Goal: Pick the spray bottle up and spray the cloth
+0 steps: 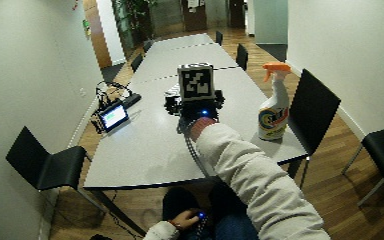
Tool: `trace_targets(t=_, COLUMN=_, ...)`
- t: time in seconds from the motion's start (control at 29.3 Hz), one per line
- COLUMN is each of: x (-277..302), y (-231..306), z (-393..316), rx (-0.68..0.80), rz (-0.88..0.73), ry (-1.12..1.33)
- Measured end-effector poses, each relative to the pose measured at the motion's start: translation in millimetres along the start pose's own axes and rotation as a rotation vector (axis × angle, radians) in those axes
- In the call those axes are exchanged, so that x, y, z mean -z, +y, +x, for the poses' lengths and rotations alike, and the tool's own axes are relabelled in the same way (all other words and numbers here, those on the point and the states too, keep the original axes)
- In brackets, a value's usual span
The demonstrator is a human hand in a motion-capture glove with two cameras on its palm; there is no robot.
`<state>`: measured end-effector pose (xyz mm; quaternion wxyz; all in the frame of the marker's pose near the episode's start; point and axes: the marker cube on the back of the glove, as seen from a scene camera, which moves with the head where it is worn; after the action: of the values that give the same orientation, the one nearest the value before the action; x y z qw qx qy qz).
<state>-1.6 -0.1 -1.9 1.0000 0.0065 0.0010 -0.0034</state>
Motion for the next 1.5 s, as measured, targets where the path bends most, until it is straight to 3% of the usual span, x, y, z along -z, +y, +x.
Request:
trace_targets(t=0.48, x=0.7, y=18.5, z=-11.5, rx=0.099, rz=-0.014, ry=-0.028)
trace_targets(t=0.72, x=21.9, y=63.1, z=19.3, rx=0.304, rz=0.243, ry=-0.372)
trace_targets(t=0.89, x=35.4, y=111.3, z=59.0, rx=0.468, rz=0.494, ry=-0.798)
trace_targets(t=0.99, x=40.6, y=143.9, z=110.1, rx=0.354, rz=0.695, ry=-1.098)
trace_targets(t=1.13, x=23.3, y=111.4, z=201.5, rx=0.124, rz=0.954, ry=-1.179)
trace_targets(t=1.23, x=13.5, y=80.8, z=225.7, rx=0.034, rz=0.915, ry=-1.221)
trace_targets(t=1.5, x=10.4, y=9.0, z=247.3, rx=0.015, rz=0.782, ry=-1.183)
